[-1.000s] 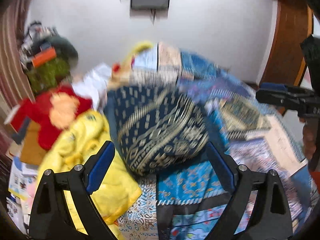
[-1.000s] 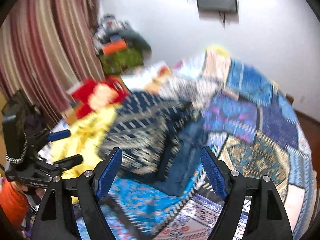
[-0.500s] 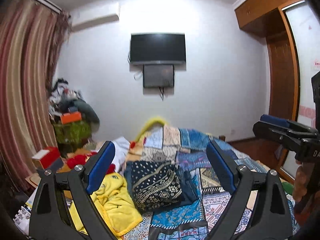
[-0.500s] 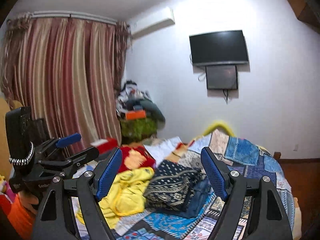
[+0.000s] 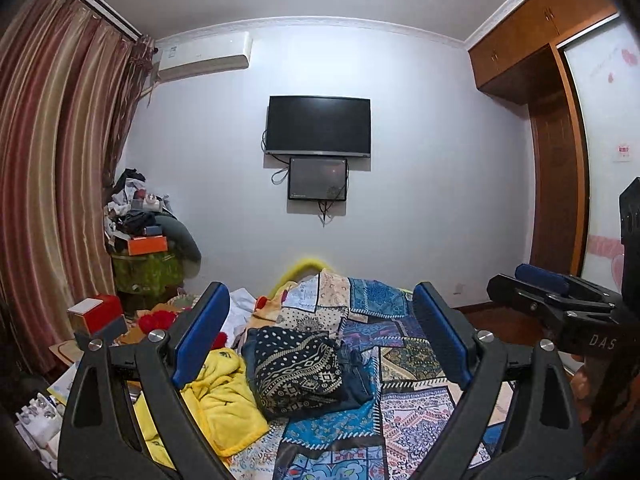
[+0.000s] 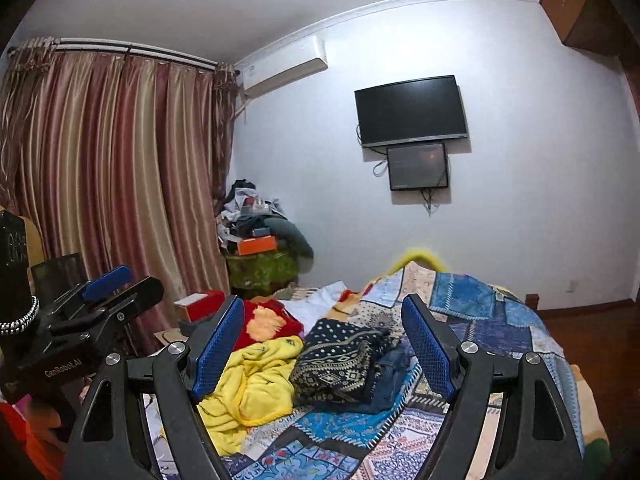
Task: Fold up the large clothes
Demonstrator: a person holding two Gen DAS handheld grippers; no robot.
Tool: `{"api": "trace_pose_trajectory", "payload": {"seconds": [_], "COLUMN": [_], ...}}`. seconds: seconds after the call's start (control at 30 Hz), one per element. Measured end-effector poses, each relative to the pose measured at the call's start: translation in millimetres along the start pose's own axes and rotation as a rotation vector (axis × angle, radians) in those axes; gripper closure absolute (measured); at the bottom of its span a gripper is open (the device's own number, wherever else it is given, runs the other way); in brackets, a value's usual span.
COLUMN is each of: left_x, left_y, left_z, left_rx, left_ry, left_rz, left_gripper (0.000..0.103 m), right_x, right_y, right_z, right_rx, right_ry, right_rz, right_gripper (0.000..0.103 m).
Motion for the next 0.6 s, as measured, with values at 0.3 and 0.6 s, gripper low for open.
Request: {"api": "trace_pose_trajectory", "payload": {"seconds": [0.3,0.6], "left_x": [2.5,8.4], "left_y": [-3.6,0.7], "left_z": [-8.3,-13.9], "left_rx": [0.006,-0.006], "left_ry": [0.008,0.030], "left_rz": [0.000,0.010], "left_gripper": [0.004,0.001], "right_x": [-2.5,3.7], "right_y": [1.4,-0.8], "right_z": [-1.2,-2.3], "right_rx": [-0.025,-0.028], "right_ry": [0.003,0.022], "right_rz": [-0.064,-0.103], "right_gripper": [0.002,0.000]}}
Point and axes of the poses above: each gripper's, at about its wrist camera, not at the fingertips, and x roughly the way its jaws point, y to its left, z to its top, the point moved 3 cm from there along x, roughly the way its jaws point, and after that the axes turned 7 degrees about -x, right-handed, at the moved point
